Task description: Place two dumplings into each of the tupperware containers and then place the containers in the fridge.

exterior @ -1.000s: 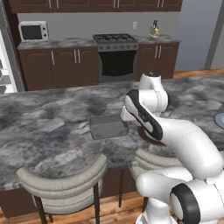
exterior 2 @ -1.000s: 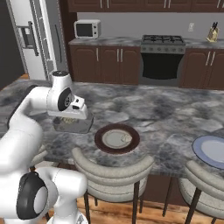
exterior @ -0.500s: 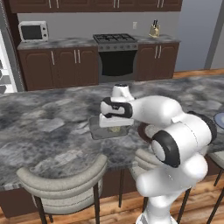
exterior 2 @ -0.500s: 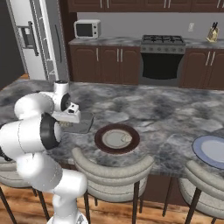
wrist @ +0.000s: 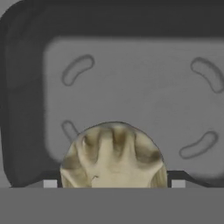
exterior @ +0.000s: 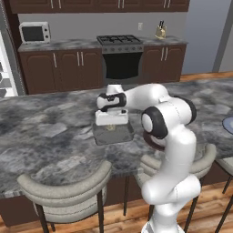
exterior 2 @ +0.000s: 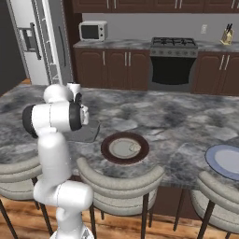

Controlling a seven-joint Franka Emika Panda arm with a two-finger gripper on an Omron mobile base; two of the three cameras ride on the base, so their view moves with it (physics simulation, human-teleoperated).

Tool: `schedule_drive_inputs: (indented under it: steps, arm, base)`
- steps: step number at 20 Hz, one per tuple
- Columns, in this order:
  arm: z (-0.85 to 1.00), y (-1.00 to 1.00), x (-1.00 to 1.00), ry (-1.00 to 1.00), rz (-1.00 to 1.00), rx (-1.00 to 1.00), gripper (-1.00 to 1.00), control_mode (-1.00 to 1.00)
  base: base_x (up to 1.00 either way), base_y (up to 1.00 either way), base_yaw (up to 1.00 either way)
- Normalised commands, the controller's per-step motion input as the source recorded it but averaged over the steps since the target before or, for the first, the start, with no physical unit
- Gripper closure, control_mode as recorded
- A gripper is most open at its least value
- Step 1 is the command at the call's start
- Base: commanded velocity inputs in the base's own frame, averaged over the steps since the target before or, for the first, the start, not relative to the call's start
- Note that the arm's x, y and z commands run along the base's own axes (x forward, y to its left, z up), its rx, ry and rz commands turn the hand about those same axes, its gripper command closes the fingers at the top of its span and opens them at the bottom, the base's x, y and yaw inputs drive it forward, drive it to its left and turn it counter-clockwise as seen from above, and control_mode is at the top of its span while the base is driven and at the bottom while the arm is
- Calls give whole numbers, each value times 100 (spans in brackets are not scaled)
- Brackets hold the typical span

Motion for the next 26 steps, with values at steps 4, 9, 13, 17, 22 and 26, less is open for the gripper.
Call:
schedule_drive_inputs:
  steps: [4,9,13,17,22,26]
  arm:
    - [-55,52,49,2,0,-10,100,-100]
    - [-42,1,41,0,0,-2,100,-100]
    - [-8,0,4,9,0,0,-100,-100]
    - [0,0,0,1,0,0,-100,-100]
    - [0,0,-15,0,-1,0,-100,-100]
    - [0,-1,-37,0,-1,0,-100,-100]
  base:
    - [0,0,0]
    - [0,0,0]
    - [0,0,0]
    - [0,0,0]
    - [0,0,0]
    - [0,0,0]
